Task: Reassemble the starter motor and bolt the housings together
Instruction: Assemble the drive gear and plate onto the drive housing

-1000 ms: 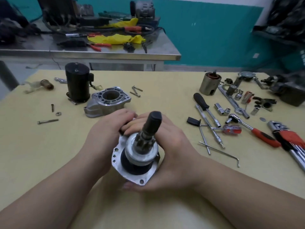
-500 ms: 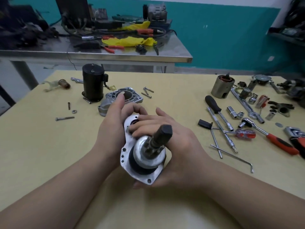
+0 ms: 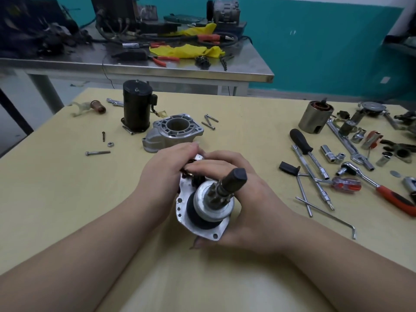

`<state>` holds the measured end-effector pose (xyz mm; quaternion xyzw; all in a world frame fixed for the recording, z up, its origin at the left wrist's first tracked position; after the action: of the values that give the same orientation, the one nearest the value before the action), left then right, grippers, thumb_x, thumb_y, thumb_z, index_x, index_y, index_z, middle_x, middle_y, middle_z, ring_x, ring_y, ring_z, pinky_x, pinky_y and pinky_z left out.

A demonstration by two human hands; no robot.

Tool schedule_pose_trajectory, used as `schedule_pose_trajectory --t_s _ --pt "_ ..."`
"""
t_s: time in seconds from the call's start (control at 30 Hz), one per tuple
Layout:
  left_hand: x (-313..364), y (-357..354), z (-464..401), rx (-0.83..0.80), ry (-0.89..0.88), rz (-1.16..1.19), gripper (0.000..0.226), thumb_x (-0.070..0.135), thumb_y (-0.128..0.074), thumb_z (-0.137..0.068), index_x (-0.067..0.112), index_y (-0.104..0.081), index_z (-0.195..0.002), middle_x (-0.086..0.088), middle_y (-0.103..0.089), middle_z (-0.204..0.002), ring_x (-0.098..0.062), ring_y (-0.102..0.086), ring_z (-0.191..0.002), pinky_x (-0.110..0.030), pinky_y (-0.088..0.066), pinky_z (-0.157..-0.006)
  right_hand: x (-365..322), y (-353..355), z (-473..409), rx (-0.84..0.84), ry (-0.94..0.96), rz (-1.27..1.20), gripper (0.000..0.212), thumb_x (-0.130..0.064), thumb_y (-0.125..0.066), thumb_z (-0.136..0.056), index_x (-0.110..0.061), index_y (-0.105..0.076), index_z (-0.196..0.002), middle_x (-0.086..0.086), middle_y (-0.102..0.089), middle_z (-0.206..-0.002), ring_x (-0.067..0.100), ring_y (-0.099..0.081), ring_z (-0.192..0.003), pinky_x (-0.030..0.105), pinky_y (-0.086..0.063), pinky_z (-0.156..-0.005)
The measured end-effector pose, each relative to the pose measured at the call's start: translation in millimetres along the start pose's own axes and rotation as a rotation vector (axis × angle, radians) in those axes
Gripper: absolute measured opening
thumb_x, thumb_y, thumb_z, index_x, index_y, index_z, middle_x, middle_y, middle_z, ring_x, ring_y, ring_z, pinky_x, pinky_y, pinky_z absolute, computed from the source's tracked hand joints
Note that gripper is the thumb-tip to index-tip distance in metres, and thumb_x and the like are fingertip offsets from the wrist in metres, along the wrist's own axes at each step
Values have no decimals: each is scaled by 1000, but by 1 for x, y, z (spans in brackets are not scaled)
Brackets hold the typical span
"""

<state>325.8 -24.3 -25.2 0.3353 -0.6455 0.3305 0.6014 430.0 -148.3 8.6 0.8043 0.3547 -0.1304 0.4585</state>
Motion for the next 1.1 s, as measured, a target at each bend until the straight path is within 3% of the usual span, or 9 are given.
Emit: schedule_pose_trajectory --t_s 0.1,0.2,0.27,0.37,0.5,0.6,0.87,0.97,1.1 --pt "-13 -3 0 -3 46 125 23 43 -67 -95 30 -81 -83 4 -76 -90 -17 -72 -89 -44 -57 -89 2 6 0 -48 -24 -15 99 -35 -101 -68 -13 -50 -150 0 -53 -150 21 -44 -147 45 -42 -118" --pt "-19 0 -1 122 43 128 26 44 -66 -97 26 -84 -93 -1 -82 -104 -20 -76 -104 -54 -53 -105 13 15 1 -89 -121 -152 99 -19 -99 -72 -20 -43 -154 -2 -47 -153 21 -47 -146 26 -39 -117" --pt "-22 1 -3 149 40 130 31 44 -63 -98 19 -80 -92 -3 -80 -97 -19 -74 -92 -50 -54 -94 23 19 2 -87 -185 -237 96 -1 -93 -75 -22 -42 -153 -6 -54 -147 21 -53 -142 22 -42 -113" --pt "-23 1 -5 140 34 160 33 44 -60 -99 16 -73 -89 -2 -73 -87 -15 -68 -80 -37 -50 -76 35 17 2 -66 -278 -338 89 13 -83 -79 -19 -44 -152 -3 -63 -140 24 -59 -136 33 -48 -113" --pt "-25 1 -6 96 23 140 34 49 -64 -97 16 -63 -88 -6 -67 -85 -22 -63 -81 -44 -44 -79 45 18 3 -36 -322 -383 78 21 -76 -77 -15 -54 -142 2 -67 -134 26 -63 -131 39 -53 -109" --pt "-22 0 -5 74 -24 67 33 50 -60 -96 18 -62 -90 -1 -65 -83 -17 -60 -77 -42 -42 -74 48 19 4 -39 -344 -423 77 28 -70 -74 -12 -58 -139 2 -68 -133 25 -63 -131 37 -54 -108" --pt "-25 -2 -2 78 -53 115 26 44 -60 -93 20 -64 -87 3 -66 -83 -12 -63 -79 -33 -46 -69 40 16 6 -79 -323 -321 72 10 -74 -74 -22 -54 -135 -2 -65 -132 26 -63 -125 46 -56 -93" --pt "-22 0 -4 104 -88 134 28 34 -58 -100 10 -58 -87 -1 -63 -81 -14 -63 -81 -21 -50 -63 37 12 4 -62 -291 -268 72 14 -76 -74 -18 -53 -135 -2 -63 -132 26 -63 -124 47 -53 -96" --pt "-15 1 -3 93 -103 134 25 30 -57 -103 11 -61 -86 -2 -65 -82 -14 -59 -71 -22 -48 -57 32 13 3 -40 -249 -241 76 13 -77 -73 -19 -52 -137 -3 -63 -134 25 -62 -126 46 -52 -99"
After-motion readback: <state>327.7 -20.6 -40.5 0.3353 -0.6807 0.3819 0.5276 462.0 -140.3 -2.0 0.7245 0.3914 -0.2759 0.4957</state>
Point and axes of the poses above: each hand's wrist, its own z-axis away from the middle knuckle, its own y-axis out of the back of the hand, x = y × z, the point moved 6 cm from there along -z, towards the middle knuckle
